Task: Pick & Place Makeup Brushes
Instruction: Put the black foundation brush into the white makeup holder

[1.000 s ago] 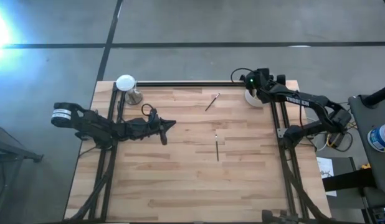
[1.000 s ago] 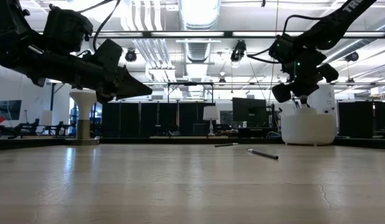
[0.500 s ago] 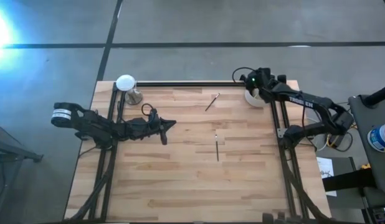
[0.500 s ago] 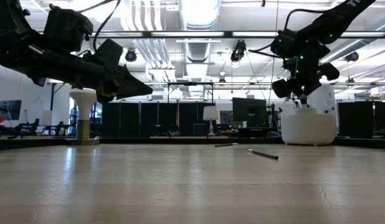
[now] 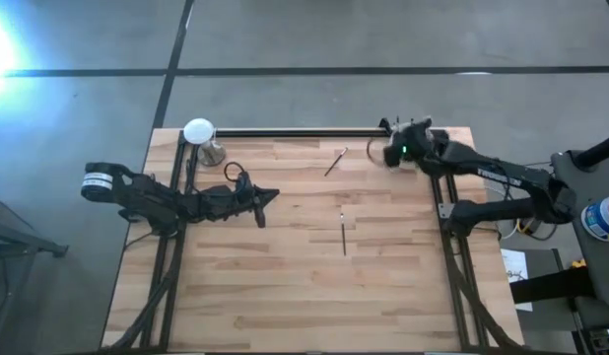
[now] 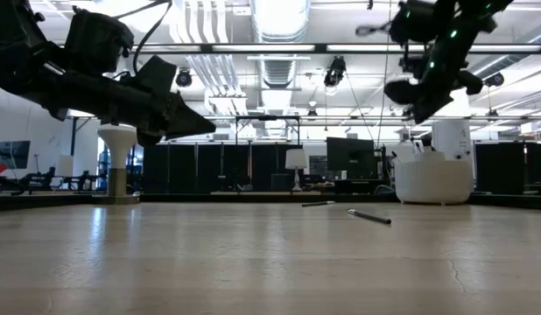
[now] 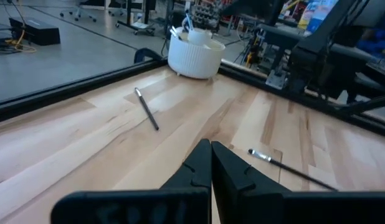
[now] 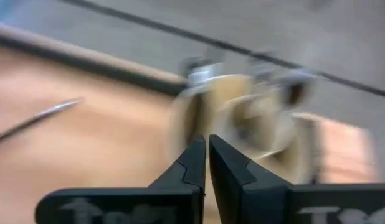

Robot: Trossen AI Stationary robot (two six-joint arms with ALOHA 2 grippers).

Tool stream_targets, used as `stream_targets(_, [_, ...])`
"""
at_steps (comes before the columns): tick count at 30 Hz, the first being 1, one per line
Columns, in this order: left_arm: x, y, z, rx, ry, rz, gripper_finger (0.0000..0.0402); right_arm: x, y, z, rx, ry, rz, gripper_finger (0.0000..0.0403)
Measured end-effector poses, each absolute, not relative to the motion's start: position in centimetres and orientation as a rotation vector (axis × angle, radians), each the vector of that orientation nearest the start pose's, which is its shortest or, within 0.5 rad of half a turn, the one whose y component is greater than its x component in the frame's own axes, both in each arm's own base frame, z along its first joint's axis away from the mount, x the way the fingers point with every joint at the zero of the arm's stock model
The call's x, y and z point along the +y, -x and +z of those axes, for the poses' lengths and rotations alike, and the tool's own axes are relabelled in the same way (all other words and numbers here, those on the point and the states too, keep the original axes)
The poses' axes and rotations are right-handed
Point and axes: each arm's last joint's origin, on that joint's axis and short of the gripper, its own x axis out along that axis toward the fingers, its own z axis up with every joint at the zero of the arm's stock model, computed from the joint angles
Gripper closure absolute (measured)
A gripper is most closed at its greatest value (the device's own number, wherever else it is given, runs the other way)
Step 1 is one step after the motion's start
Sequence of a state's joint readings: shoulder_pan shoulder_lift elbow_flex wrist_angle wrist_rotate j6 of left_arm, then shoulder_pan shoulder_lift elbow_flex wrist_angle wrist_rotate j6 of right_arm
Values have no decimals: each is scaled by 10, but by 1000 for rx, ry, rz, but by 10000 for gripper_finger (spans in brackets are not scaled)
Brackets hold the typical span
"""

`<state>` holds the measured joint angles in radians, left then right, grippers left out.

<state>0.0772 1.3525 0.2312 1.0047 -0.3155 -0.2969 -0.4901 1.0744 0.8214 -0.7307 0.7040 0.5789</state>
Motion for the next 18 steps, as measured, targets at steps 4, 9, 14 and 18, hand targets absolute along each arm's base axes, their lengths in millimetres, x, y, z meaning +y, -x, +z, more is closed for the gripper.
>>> stream_targets(4, [26, -219, 160, 36, 293, 404, 399, -65, -185, 256, 630, -415, -1149, 390])
stream_targets(9, [26, -220, 161, 24, 285, 404, 399, -14, -208, 242, 600, -521, -1011, 390])
stream_targets(14, [26, -219, 160, 26, 270, 405, 399, 19, -231, 217, 606, -636, -961, 390])
stream_targets(18, [26, -217, 158, 35, 267, 402, 399, 29, -253, 194, 658, -732, -903, 380])
